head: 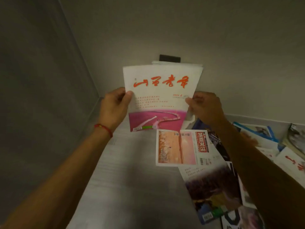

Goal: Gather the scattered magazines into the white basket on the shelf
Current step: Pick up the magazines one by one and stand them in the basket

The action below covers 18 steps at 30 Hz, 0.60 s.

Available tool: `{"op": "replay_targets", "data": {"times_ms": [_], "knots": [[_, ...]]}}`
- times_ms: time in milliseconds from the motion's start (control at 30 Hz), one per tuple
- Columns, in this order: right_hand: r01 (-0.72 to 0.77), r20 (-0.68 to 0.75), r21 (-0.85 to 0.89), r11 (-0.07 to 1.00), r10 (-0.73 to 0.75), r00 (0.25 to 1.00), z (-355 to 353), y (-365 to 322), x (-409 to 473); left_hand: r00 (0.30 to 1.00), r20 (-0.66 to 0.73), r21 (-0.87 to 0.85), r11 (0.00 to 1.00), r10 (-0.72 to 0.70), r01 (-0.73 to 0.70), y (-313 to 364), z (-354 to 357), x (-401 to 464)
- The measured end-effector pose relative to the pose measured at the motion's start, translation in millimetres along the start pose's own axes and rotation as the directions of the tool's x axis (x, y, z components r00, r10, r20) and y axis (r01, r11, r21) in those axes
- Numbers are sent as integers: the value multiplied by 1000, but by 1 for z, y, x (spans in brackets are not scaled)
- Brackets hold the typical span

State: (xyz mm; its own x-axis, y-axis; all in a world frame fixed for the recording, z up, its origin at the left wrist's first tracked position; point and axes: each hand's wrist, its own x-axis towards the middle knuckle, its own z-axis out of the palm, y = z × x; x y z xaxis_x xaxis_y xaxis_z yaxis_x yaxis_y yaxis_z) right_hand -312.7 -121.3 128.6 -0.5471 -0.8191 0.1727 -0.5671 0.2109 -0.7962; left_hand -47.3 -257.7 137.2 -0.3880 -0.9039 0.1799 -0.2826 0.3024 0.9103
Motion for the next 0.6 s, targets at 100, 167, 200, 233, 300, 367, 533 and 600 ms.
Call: {"op": "replay_targets", "data": {"times_ms": [100, 167, 200, 233, 300, 367, 533, 600], "knots": [[2, -91, -27, 1000, -4, 996, -14, 5, 34, 1000, 1, 48, 998, -27, 27, 13, 23, 44], [-13, -113, -53, 998, 7, 994, -16, 13, 52, 995, -3, 16, 995, -96, 96, 13, 41, 65], [-22, -120, -65, 998, 14, 993, -16, 19, 59, 992, -10, -2, 992, -129, 129, 12, 50, 73], [-35, -130, -70, 997, 26, 991, -15, 24, 66, 987, -14, -29, 987, -159, 158, 10, 59, 81], [-77, -149, -53, 996, 68, 986, -14, 36, 77, 975, -10, -92, 971, -224, 222, 4, 75, 94], [-134, -139, -19, 991, 130, 982, -10, 50, 85, 958, -5, -140, 949, -286, 282, -1, 88, 103], [-227, -87, -62, 972, 221, 971, 11, 80, 95, 867, 41, -371, 799, -496, 474, -16, 117, 115], [-228, -91, -99, 969, 220, 971, 19, 87, 96, 841, 50, -401, 761, -538, 510, -23, 126, 117]]}}
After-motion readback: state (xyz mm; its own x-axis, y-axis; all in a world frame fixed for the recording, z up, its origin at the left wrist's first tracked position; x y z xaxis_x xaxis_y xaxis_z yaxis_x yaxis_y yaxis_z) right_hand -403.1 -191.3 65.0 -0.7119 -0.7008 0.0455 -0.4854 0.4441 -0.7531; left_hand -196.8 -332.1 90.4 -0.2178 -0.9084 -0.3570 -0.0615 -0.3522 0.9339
